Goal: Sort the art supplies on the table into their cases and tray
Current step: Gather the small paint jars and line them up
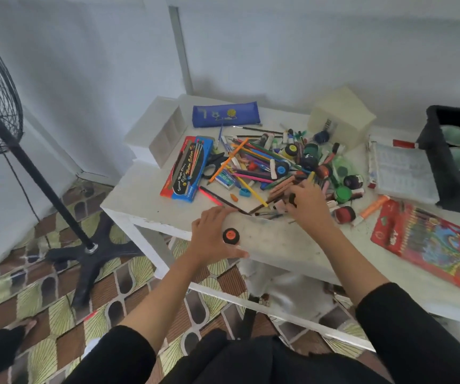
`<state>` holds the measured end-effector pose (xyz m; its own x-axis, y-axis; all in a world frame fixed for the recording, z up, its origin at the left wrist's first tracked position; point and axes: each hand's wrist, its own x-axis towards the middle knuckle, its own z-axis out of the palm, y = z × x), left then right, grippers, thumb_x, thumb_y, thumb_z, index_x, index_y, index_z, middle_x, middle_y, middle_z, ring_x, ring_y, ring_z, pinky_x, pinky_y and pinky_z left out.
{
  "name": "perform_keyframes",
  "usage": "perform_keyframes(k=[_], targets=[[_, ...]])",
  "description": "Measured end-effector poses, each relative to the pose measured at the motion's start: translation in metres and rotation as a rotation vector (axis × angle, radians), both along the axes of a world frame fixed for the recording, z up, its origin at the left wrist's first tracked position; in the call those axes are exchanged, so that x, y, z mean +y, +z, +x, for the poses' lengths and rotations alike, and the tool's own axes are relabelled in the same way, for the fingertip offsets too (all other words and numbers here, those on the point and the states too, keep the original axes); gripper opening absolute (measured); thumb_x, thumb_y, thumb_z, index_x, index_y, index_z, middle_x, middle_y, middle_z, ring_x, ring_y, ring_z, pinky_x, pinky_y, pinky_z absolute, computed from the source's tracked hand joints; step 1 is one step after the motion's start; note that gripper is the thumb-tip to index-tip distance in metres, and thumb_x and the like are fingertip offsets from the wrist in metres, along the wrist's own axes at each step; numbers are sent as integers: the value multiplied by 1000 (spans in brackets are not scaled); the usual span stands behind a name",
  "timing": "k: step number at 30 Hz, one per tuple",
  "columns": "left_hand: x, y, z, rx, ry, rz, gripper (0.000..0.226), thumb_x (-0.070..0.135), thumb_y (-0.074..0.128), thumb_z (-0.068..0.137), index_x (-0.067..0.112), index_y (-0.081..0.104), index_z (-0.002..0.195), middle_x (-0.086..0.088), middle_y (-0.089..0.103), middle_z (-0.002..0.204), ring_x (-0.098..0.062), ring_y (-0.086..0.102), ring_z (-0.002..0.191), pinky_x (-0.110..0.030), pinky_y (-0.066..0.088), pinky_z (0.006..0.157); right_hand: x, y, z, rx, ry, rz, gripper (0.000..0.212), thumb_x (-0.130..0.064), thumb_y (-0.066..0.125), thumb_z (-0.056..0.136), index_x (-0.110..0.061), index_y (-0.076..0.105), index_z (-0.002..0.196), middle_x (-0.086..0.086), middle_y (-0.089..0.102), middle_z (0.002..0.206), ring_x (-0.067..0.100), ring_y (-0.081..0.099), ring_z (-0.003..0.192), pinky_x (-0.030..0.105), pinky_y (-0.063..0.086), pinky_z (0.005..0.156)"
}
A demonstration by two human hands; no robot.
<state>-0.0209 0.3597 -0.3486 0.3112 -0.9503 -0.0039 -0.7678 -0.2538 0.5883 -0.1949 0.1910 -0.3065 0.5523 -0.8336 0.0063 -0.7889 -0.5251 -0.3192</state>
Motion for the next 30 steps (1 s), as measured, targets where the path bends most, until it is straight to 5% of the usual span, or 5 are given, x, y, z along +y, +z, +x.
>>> perform_keyframes(k=[6, 13, 21, 25, 30], targets=[[1, -4, 22, -184, -165, -36, 90, 74, 47, 57, 37, 36, 138, 7, 27, 141, -13, 1, 140, -44, 8, 107, 29, 15, 19, -422, 212, 51, 30, -10, 75, 75, -5, 66, 103, 12, 63, 99, 24, 57, 92, 34, 47, 84], [-4, -8, 38, -99, -181, -20, 93, 84, 52, 50, 51, 35, 135, 13, 19, 153, -11, -8, 145, -46, -4, 112, 52, 16, 48, 6, 519, 215, 36, -11, 68, 83, -17, 63, 118, 5, 50, 113, 17, 45, 100, 27, 38, 88], [-7, -11, 42, -40, -207, -6, 101, 97, 45, 41, 58, 21, 132, 20, 0, 155, -9, -23, 142, -46, -14, 114, 60, 4, 60, -15, 502, 101, 35, -4, 69, 80, -6, 61, 114, 10, 55, 113, 25, 46, 108, 33, 38, 92], [-8, -13, 43, -47, -225, -5, 103, 101, 33, 42, 56, 19, 133, 21, -3, 153, -8, -24, 142, -44, -15, 114, 62, 0, 57, -35, 553, -89, 31, 3, 73, 73, -7, 61, 99, 11, 54, 108, 27, 50, 103, 29, 41, 76], [-9, -15, 43, -73, -232, 4, 117, 103, 29, 39, 44, 28, 141, 21, -4, 153, -9, -22, 143, -44, -15, 114, 62, -9, 49, 47, 663, -234, 64, 8, 74, 68, -12, 52, 124, 13, 55, 106, 29, 60, 78, 35, 48, 53]])
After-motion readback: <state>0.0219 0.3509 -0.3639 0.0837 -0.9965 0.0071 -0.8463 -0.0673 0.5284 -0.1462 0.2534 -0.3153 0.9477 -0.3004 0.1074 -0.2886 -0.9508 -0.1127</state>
